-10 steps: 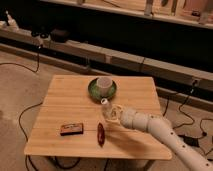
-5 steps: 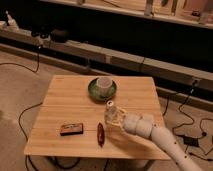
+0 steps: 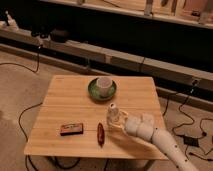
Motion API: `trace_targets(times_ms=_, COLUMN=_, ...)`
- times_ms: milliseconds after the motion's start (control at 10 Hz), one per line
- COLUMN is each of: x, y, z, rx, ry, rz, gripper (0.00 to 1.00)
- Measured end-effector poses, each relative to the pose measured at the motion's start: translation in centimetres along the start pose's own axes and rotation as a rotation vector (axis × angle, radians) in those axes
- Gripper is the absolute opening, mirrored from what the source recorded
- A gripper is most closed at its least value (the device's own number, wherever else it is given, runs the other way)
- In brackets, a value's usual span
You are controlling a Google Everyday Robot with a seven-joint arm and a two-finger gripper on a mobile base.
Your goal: Stand the bottle upright
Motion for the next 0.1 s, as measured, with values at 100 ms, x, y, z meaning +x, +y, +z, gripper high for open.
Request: trace_targets(times_ms=100, x=-0.18, y=0.08, z=-0.07, rx=-0.004, ry=0.001, rz=-0.003, gripper=0.02)
